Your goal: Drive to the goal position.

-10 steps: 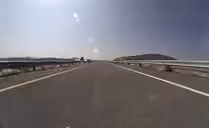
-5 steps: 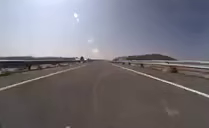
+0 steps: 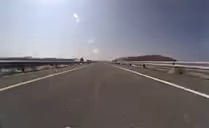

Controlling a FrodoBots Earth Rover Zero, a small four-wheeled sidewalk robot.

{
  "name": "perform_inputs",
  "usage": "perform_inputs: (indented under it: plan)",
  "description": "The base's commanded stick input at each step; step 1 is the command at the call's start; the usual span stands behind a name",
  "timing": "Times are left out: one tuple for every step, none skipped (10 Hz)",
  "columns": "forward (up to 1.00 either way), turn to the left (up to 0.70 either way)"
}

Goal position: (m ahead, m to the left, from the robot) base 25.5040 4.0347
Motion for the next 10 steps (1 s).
perform_inputs:
  plan:
    - [1.00, 0.00]
    - [1.00, 0.00]
    - [1.00, 0.00]
    - [1.00, 0.00]
    - [1.00, 0.00]
    - [1.00, 0.00]
    - [1.00, 0.00]
    - [1.00, 0.00]
    - [1.00, 0.00]
    - [1.00, 0.00]
